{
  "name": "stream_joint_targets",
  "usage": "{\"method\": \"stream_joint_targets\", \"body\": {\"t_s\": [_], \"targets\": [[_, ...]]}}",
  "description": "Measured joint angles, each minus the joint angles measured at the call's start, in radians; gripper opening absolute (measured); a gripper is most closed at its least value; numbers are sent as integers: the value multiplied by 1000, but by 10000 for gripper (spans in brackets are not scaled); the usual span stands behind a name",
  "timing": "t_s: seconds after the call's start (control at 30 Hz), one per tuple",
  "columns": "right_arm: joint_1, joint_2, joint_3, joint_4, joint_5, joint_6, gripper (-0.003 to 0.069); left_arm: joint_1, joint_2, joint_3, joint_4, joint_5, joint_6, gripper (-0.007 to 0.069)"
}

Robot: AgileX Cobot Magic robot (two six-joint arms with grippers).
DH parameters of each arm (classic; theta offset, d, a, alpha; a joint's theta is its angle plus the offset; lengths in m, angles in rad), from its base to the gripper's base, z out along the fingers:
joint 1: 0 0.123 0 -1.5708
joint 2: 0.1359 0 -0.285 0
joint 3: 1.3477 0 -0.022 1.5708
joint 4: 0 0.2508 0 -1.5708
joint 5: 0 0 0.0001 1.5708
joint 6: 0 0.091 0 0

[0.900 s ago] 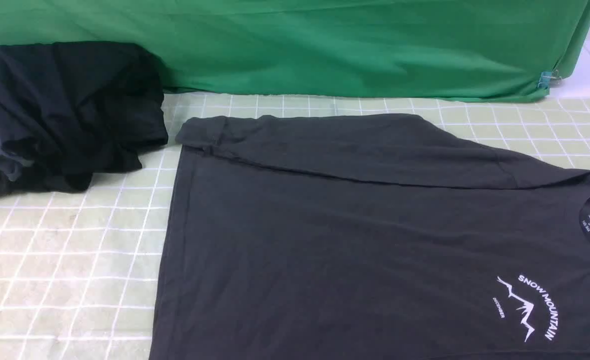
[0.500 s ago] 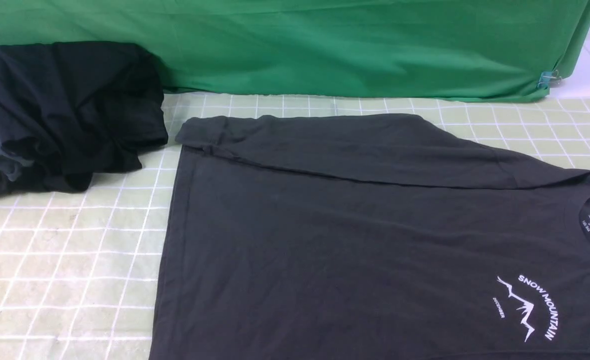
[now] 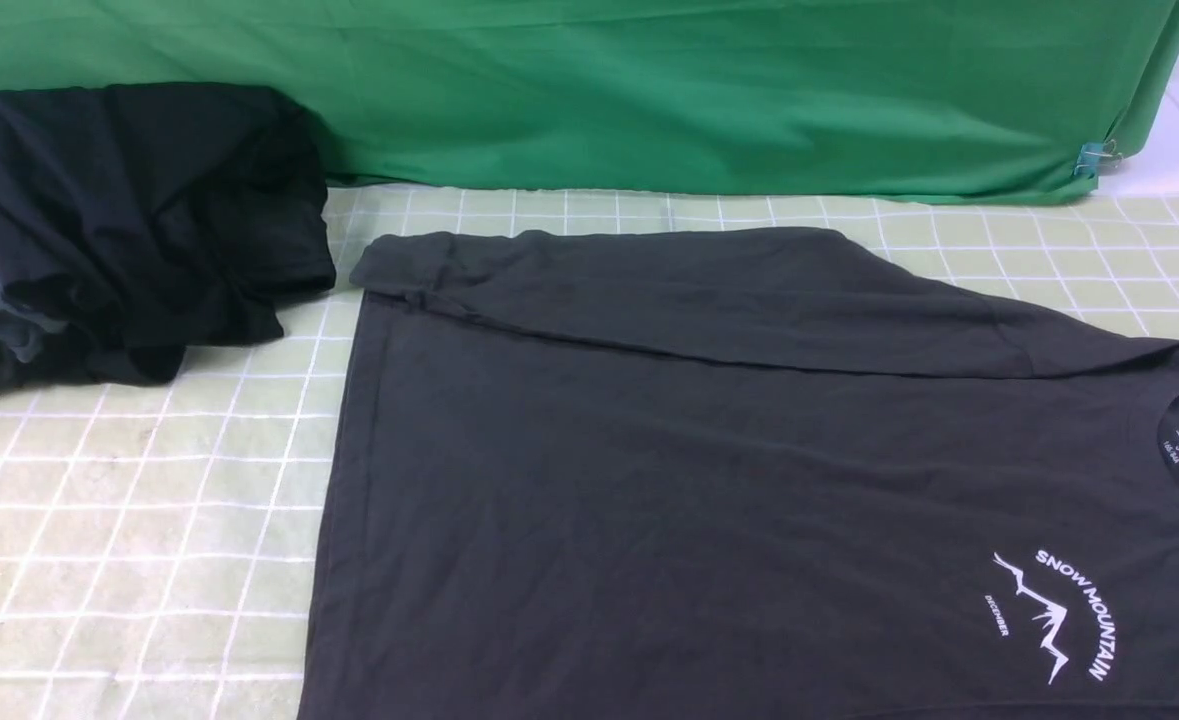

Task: Fold a long-sleeved shirt over a green coffee tablecloth.
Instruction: 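Grasp the left edge of the dark T-shirt lying flat on the table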

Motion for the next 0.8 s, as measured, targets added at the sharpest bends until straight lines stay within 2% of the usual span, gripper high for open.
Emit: {"method": "stream_joint_targets", "body": {"t_s": [0.07,0.2,0.33,0.6,0.73,0.8], "targets": [[0,0,0,0,0,0,246,0,0,0,-48,-72,0,21],[0,0,0,0,0,0,246,0,0,0,-272,-242,-59,21],[0,0,0,0,0,0,246,0,0,0,-417,-285,-144,21],[0,0,0,0,-8,0,246,0,0,0,-450,-316,-211,21],[0,0,0,0,-28,8,246,0,0,0,-458,-398,-461,21],[0,0,0,0,-44,34,246,0,0,0,-462,-449,-511,21]]}}
